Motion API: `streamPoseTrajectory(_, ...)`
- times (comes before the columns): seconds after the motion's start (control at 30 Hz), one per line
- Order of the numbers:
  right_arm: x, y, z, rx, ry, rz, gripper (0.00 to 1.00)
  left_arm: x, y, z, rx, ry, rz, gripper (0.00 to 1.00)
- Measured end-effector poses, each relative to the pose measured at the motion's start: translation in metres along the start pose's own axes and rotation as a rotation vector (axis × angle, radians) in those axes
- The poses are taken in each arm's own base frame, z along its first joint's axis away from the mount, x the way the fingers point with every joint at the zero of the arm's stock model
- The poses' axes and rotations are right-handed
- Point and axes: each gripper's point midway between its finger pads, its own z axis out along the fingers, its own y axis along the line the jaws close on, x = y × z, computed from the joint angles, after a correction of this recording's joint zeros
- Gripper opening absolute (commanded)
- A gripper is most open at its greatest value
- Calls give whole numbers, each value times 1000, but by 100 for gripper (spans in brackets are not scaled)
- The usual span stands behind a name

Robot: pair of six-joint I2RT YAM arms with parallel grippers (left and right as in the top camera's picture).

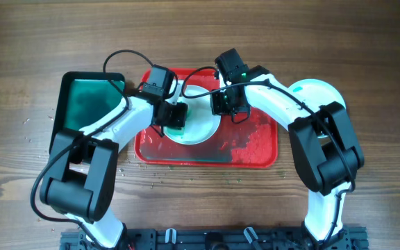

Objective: Clean dirty plates on tray and stack at the side
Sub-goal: 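Scrub the held plate with the sponge in the left gripper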

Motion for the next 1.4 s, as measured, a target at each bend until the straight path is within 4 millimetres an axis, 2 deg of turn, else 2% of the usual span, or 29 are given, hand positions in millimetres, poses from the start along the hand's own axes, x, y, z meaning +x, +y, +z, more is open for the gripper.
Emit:
streamPoseTrajectory(0.1, 0, 0, 0, 0, 0, 0, 4, -4, 10, 0, -53, -19, 28, 4)
streamPoseTrajectory(0.17, 0, 0, 0, 0, -1, 0, 4, -14, 25, -2, -142, -67, 15, 4)
streamPoseTrajectory(0.27, -1, 2, 1, -9, -4, -2, 4, -24, 44, -7, -280, -132, -93, 4)
streamPoseTrajectory(0.37, -1, 3, 1, -14, -4, -3, 4, -19, 44, -8, -347, -155, -215, 4)
streamPoseTrajectory(0.43, -1, 3, 1, -14, -4, -3, 4, -12, 40, -6, -355, -138, -239, 4)
streamPoseTrajectory(0.53, -1, 3, 1, -14, -3, -4, 4, -1, 20, -2, -301, -76, -161, 4)
streamPoseTrajectory(0.6, -1, 2, 1, -13, -3, -1, 4, 11, -5, 2, -198, -7, -36, 4)
streamPoseTrajectory(0.67, -1, 2, 1, -13, -3, -1, 4, 17, -21, 5, -128, 24, 47, 4)
streamPoseTrajectory(0.73, -1, 2, 1, -13, -3, -1, 4, 18, -37, 7, -53, 30, 132, 4)
streamPoseTrajectory(0.8, -1, 2, 1, -13, -3, -1, 4, 12, -40, 8, -38, 1, 159, 4)
streamPoseTrajectory(0.87, -1, 2, 1, -13, -3, -1, 4, -4, -37, 9, -61, -67, 147, 4)
streamPoseTrajectory(0.93, -1, 2, 1, -13, -3, -2, 4, -23, -24, 7, -131, -151, 95, 4)
streamPoseTrajectory(1.1, -1, 2, 1, -13, -3, -2, 4, -55, 23, -10, -346, -325, -113, 4)
streamPoseTrajectory(1.17, -1, 2, 1, -13, -3, -5, 4, -57, 38, -16, -409, -355, -180, 4)
streamPoseTrajectory(1.27, -1, 2, 1, -13, -3, -5, 4, -44, 47, -16, -450, -312, -215, 4)
streamPoseTrajectory(1.4, -1, 2, 1, -14, -4, -5, 4, -24, 34, -6, -363, -193, -189, 4)
